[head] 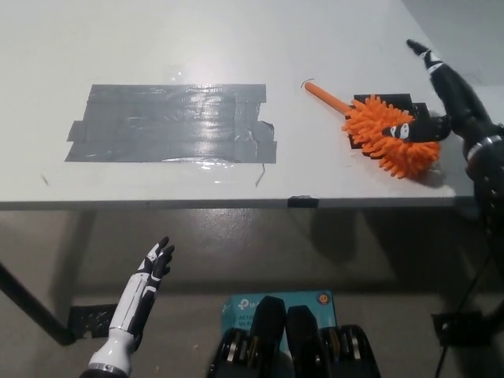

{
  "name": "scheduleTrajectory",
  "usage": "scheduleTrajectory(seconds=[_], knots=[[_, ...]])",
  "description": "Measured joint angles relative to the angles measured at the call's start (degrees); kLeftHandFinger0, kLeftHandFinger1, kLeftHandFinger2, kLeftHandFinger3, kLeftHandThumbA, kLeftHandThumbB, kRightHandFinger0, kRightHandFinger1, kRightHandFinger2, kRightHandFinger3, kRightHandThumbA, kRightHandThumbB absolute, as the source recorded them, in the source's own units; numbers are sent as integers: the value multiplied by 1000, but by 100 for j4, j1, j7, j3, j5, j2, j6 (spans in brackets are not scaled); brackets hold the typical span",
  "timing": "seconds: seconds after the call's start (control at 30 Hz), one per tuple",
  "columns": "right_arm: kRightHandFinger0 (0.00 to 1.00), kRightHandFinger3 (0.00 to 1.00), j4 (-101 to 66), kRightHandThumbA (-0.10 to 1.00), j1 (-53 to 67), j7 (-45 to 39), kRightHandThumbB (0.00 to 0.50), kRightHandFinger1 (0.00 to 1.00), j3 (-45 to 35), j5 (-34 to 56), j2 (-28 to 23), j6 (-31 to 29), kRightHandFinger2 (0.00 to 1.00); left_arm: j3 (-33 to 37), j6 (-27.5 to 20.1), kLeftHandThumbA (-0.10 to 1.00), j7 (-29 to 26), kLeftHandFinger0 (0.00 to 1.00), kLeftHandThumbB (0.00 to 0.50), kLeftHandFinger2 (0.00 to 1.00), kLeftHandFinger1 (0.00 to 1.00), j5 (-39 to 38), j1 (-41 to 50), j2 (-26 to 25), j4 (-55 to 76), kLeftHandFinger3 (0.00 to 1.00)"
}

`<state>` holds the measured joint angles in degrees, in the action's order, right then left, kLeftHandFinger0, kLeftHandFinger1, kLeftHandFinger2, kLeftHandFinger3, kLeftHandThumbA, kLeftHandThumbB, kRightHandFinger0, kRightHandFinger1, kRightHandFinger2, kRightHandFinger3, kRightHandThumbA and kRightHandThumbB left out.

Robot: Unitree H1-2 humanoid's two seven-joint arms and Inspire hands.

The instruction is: An orange duster is kept infront of the robot in the middle of the table and the robot extends its right arm to grab the duster, picks it up and hands it to a person

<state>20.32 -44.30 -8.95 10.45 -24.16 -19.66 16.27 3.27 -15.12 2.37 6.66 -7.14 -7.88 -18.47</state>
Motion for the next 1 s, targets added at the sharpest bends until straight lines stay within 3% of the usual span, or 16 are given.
scheduleTrajectory(seconds=[0.4, 0.53, 0.73, 0.9, 1.0], knots=[[1000, 1000, 2089, 1000, -825, -255, 353, 1000, 393, 10, 254, 237, 1000, 3, 9, 1000, 4, 1000, 166, 1000, 1000, 7, -31, -1, 2, 1000], [1000, 1000, 2451, 1000, -893, -277, 382, 1000, 344, 104, 474, 234, 1000, 2, 9, 1000, 3, 1000, 166, 1000, 1000, 18, -58, -2, 3, 1000], [1000, 1000, 2779, 1000, -1017, -282, 366, 1000, 369, 140, 520, 215, 1000, 1, 9, 1000, 1, 1000, 173, 1000, 1000, 45, -72, -4, 3, 1000], [1000, 1000, 3185, 1000, -1239, -284, 386, 1000, 574, 99, 496, 111, 1000, -1, 13, 1000, -2, 1000, 157, 1000, 1000, 81, -83, -4, 8, 1000], [1000, 1000, 3488, 1000, -1410, -314, 296, 1000, 777, 46, 468, 63, 1000, -1, 18, 1000, -3, 1000, 153, 1000, 1000, 103, -84, -3, 10, 1000]])
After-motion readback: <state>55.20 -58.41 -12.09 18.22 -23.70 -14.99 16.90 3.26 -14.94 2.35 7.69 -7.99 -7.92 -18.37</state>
